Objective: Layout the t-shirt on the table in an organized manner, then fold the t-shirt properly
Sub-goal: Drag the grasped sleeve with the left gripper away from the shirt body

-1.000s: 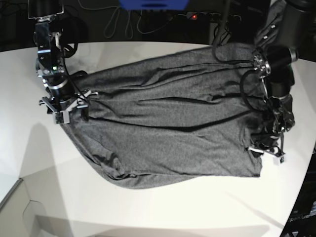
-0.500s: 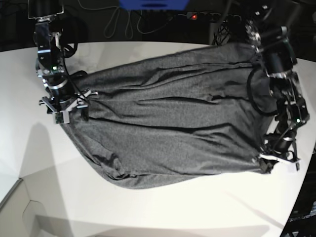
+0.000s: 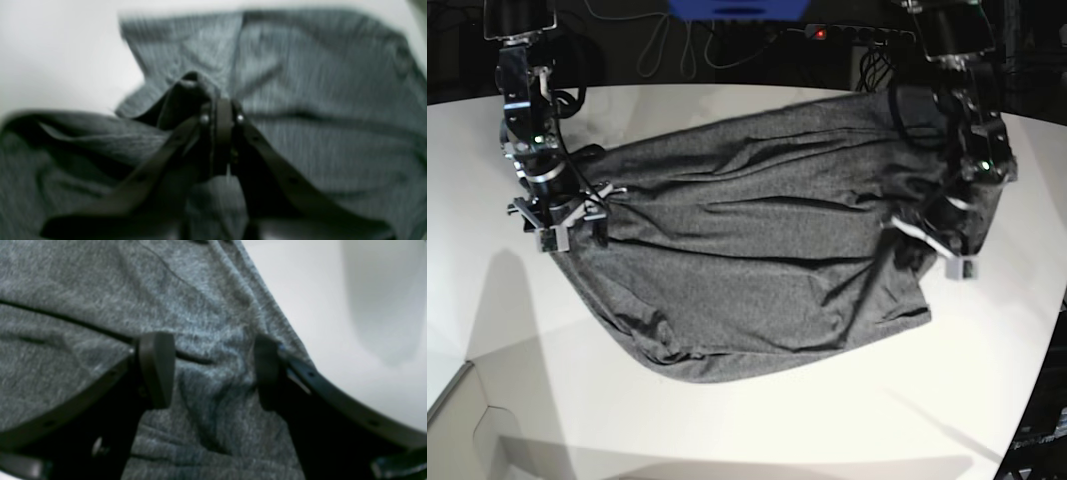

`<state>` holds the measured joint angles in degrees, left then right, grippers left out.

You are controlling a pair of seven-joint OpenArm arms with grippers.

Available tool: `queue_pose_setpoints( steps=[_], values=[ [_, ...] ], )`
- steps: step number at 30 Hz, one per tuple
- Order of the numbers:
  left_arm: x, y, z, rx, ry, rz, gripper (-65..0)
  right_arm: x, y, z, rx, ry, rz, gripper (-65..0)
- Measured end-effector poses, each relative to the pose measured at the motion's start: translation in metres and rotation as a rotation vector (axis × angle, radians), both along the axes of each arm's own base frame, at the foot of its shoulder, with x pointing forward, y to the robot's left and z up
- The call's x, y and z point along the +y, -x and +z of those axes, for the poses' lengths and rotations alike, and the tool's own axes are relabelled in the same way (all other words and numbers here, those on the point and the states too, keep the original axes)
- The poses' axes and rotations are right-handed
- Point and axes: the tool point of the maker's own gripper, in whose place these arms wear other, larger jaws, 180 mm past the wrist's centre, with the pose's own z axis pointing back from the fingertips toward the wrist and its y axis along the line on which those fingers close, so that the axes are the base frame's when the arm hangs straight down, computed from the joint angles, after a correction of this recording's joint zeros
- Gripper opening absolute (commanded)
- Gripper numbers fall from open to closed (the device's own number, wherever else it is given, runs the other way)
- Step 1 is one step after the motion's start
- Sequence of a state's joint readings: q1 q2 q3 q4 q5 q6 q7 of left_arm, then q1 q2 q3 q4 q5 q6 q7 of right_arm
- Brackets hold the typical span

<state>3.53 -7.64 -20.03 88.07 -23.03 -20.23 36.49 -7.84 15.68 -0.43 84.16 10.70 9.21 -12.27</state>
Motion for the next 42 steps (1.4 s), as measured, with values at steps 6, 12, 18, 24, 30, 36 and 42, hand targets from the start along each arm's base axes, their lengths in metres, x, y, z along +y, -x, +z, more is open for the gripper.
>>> queue_pose_setpoints(
  steps=[6,12,18,24,30,36,42],
  values=[
    [-0.024,0.009,0.015,-0.04,-0.045,-0.11,-64.9,0.0,0.0,0.0,0.0,0.0,0.0,-27.0],
    [-0.041,0.021,0.013,-0.014,-0.125,-0.255,-52.9,0.0,0.001,-0.001,0.002,0.0,0.0,-27.0],
    [-0.048,0.023,0.03,-0.03,-0.175,-0.31,-44.1,0.0,0.001,-0.001,0.002,0.0,-0.001,-27.0],
    [0.025,-0.019,0.068,-0.149,-0.111,-0.008,-43.8,-0.002,0.001,0.0,0.001,0.001,-0.004,-27.0],
    [0.054,-0.059,-0.009,0.058,0.089,0.154,-43.8,0.002,0.001,0.0,-0.001,-0.006,0.002,-27.0],
    [0.051,-0.069,-0.04,0.129,0.099,0.177,-43.8,0.001,0.002,-0.001,0.001,-0.006,0.0,-27.0],
    [0.048,-0.073,-0.056,0.067,0.077,0.213,-43.8,0.001,0.001,0.0,-0.001,-0.007,-0.001,-27.0]
  ],
)
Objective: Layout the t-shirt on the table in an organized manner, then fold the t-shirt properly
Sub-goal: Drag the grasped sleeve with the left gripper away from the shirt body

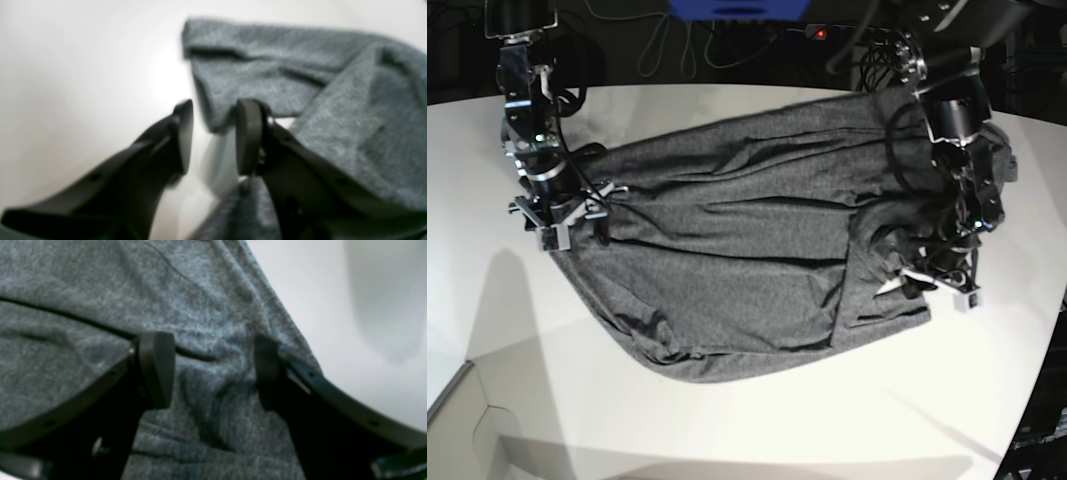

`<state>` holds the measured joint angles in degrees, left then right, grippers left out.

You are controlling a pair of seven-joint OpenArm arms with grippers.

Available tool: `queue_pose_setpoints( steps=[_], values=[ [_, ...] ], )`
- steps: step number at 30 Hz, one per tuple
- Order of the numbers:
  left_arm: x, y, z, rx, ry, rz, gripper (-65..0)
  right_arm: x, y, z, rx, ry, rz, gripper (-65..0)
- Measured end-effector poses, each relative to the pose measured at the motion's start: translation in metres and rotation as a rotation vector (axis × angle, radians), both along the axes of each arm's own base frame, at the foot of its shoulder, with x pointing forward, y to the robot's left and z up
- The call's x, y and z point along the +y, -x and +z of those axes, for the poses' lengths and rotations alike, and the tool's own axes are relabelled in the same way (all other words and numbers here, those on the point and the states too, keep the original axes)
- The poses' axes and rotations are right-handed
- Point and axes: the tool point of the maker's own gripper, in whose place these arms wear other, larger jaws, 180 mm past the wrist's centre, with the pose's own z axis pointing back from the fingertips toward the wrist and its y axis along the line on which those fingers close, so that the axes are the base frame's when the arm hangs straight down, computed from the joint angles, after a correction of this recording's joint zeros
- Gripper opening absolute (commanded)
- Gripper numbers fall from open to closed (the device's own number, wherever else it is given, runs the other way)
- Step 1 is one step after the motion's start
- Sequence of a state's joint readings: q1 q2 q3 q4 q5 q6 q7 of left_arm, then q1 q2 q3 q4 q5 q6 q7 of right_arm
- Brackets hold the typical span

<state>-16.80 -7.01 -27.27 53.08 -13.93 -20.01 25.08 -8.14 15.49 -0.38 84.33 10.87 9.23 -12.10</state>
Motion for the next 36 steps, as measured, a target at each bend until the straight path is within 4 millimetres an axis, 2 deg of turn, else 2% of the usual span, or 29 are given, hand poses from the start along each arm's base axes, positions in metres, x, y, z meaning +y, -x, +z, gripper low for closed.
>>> queue_pose_setpoints(
  steps=[7,8,10,11,13,17,20,24,26,29,32,36],
  values=[
    [-0.008,-0.016,-0.007,0.0,0.061,0.005,-44.9,0.0,-0.001,0.001,-0.002,0.001,0.001,-27.0],
    [-0.008,-0.019,-0.007,0.003,0.063,0.004,-48.0,0.0,-0.001,0.001,-0.001,0.001,0.001,-27.0],
    [-0.009,-0.021,-0.008,0.013,0.071,0.005,-62.1,0.0,-0.001,0.0,0.0,0.002,0.001,-27.0],
    [-0.009,-0.023,-0.008,0.017,0.076,0.005,-65.0,0.0,-0.001,0.0,-0.001,0.001,0.001,-27.0],
    [-0.01,-0.029,-0.006,0.021,0.078,0.005,-63.1,0.0,0.0,0.0,0.002,0.002,0.001,-27.0],
    [-0.009,-0.05,0.005,0.006,0.066,0.016,-64.8,-0.001,0.002,-0.002,0.008,0.003,0.001,-27.0],
    [-0.003,-0.077,0.035,-0.084,0.064,0.038,-64.9,-0.002,0.002,-0.002,0.008,0.007,0.001,-27.0],
    [0.005,-0.126,0.103,-0.234,-0.006,0.011,-64.9,-0.003,0.008,-0.007,0.026,0.011,0.0,-27.0],
    [0.001,-0.146,0.133,-0.293,-0.049,-0.024,-64.9,-0.003,0.008,-0.006,0.022,0.01,0.0,-27.0],
    [-0.016,-0.163,0.158,-0.335,-0.087,-0.08,-64.9,-0.003,0.006,-0.005,0.018,0.01,0.0,-27.0],
    [-0.031,-0.174,0.172,-0.346,-0.103,-0.122,-64.7,-0.003,0.008,-0.007,0.025,0.01,-0.001,-27.0],
    [-0.035,-0.186,0.202,-0.401,-0.109,-0.128,-64.5,-0.003,0.014,-0.011,0.039,0.01,0.0,-27.0]
  ],
)
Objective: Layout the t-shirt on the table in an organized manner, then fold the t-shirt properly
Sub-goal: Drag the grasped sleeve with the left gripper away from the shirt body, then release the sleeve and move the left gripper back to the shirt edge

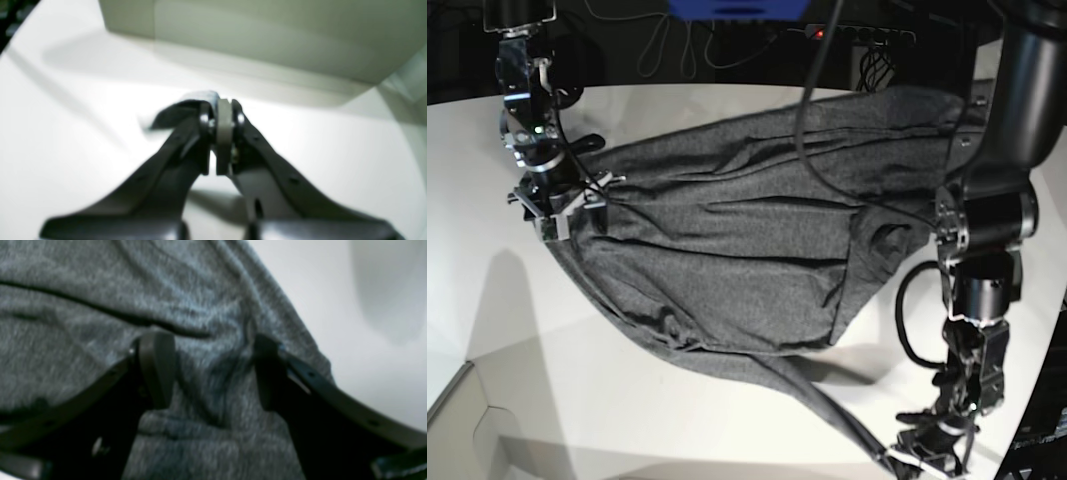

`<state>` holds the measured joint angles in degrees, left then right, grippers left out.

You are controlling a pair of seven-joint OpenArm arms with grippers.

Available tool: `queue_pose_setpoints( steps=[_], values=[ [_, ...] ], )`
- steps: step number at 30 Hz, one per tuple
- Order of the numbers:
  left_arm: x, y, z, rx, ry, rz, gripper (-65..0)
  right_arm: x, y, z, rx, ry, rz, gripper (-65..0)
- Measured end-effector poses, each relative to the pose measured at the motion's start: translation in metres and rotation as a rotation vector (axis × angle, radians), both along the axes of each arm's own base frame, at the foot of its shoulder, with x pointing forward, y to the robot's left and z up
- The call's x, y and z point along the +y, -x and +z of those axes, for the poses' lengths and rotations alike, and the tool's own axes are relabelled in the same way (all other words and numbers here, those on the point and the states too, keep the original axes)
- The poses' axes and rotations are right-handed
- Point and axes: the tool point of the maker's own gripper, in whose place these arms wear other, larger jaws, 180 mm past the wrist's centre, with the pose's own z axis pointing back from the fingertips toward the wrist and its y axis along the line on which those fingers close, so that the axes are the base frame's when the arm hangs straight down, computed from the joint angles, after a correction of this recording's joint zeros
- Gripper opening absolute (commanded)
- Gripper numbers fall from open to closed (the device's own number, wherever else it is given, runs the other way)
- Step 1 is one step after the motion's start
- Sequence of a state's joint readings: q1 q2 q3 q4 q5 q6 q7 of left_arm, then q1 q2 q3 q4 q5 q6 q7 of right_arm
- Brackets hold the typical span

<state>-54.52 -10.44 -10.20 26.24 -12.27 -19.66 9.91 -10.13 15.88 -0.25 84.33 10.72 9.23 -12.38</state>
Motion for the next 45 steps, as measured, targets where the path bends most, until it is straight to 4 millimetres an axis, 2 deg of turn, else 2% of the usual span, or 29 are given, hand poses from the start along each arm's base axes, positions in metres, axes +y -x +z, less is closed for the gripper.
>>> queue_pose_setpoints(
  steps=[3,7,10,14,17,19,20,22,24,26,29,31,32,35,38,41,42,45],
  values=[
    [0.003,-0.005,0.019,-0.074,0.006,0.016,-64.5,0.0,0.003,-0.003,0.009,0.0,0.0,-27.0],
    [0.005,-0.006,0.023,-0.093,0.002,0.021,-63.3,0.0,0.003,-0.002,0.005,0.0,0.0,-27.0],
    [0.014,-0.005,0.021,-0.09,-0.001,0.035,-53.7,0.0,0.006,-0.004,0.013,-0.001,0.0,-27.0],
    [0.032,0.002,-0.012,-0.018,0.012,0.074,-36.1,0.0,0.01,-0.008,0.027,0.001,0.0,-27.0],
    [0.038,0.007,-0.027,-0.037,0.035,0.11,-28.4,0.0,0.013,-0.009,0.029,-0.001,0.0,-27.0],
    [0.047,0.01,-0.03,-0.049,0.048,0.133,-25.3,0.0,0.017,-0.012,0.039,-0.001,0.0,-27.0],
    [0.058,0.012,-0.029,-0.048,0.05,0.152,-23.9,0.0,0.019,-0.014,0.048,-0.001,0.0,-27.0],
    [0.081,0.015,-0.024,-0.071,0.103,0.211,-23.2,-0.001,0.019,-0.014,0.047,0.001,-0.002,-27.0],
    [0.094,0.02,-0.024,-0.087,0.126,0.243,-23.2,-0.005,0.017,-0.011,0.039,0.002,-0.015,-27.0],
    [0.09,0.03,-0.049,-0.017,0.151,0.233,-23.2,-0.009,0.016,-0.01,0.033,0.005,-0.023,-27.0],
    [0.066,0.058,-0.102,0.135,0.153,0.16,-23.2,-0.011,0.017,-0.01,0.035,0.005,-0.029,-27.0],
    [0.053,0.079,-0.116,0.162,0.145,0.117,-23.2,-0.011,0.016,-0.009,0.033,0.007,-0.028,-27.0],
    [0.047,0.09,-0.114,0.159,0.128,0.088,-23.2,-0.012,0.015,-0.009,0.032,0.008,-0.03,-27.0],
    [0.03,0.119,-0.086,0.092,0.07,-0.003,-23.3,-0.011,0.013,-0.007,0.023,0.003,-0.031,-27.0],
    [0.005,0.165,-0.068,0.062,0.013,-0.085,-23.3,-0.006,0.014,-0.008,0.026,-0.005,-0.024,-27.0],
    [-0.007,0.218,-0.076,0.123,0.003,-0.072,-23.4,-0.009,0.015,-0.009,0.028,-0.001,-0.029,-27.0],
    [-0.005,0.233,-0.078,0.129,0.03,-0.044,-23.4,-0.011,0.015,-0.009,0.03,0.003,-0.031,-27.0],
    [0.009,0.263,-0.095,0.191,0.067,0.066,-23.4,-0.01,0.015,-0.008,0.025,0.0,-0.029,-27.0]
  ],
)
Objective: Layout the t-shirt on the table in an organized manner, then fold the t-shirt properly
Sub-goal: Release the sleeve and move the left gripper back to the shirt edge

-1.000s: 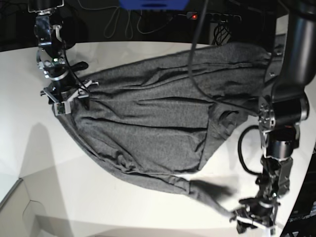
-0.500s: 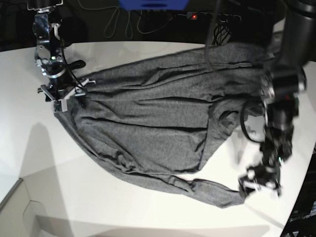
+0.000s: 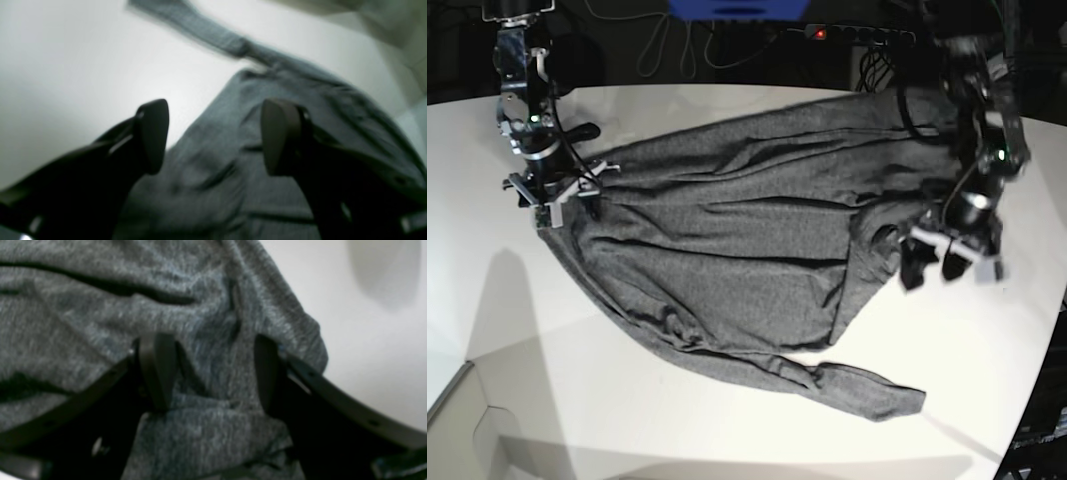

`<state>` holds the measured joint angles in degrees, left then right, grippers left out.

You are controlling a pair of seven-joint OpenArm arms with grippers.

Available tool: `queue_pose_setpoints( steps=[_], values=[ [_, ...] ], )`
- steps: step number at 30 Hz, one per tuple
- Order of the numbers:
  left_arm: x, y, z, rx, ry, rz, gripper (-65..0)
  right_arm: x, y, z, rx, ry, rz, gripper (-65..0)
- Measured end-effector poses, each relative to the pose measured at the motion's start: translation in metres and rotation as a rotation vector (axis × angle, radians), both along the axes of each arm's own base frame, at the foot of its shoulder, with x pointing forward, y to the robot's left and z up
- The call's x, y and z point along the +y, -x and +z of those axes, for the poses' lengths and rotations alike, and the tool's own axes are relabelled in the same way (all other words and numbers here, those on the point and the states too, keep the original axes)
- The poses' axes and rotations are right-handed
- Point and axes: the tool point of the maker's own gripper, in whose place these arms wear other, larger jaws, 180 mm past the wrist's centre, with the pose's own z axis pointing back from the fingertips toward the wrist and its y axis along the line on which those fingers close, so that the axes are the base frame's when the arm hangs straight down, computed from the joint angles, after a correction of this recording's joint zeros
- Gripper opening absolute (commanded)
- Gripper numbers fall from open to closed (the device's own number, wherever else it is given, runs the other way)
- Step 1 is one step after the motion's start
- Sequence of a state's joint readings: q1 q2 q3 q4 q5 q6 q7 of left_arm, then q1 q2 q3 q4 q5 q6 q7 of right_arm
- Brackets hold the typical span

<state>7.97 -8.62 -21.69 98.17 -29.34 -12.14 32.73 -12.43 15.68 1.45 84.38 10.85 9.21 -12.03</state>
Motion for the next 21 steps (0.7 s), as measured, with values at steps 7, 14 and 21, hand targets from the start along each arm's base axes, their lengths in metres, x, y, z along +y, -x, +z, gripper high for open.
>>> queue_pose_setpoints(
  steps=[7,14,21],
  values=[
    [0.001,0.016,-0.035,0.091,0.042,0.035,-31.6,0.002,-0.001,0.0,-0.001,-0.005,0.001,-27.0],
    [-0.005,0.015,-0.052,0.132,0.086,0.048,-32.6,0.002,-0.001,0.0,0.001,-0.003,0.001,-27.0],
    [0.0,0.015,-0.082,0.21,0.11,0.073,-32.5,0.001,0.0,0.0,0.001,-0.003,0.0,-27.0]
  ],
)
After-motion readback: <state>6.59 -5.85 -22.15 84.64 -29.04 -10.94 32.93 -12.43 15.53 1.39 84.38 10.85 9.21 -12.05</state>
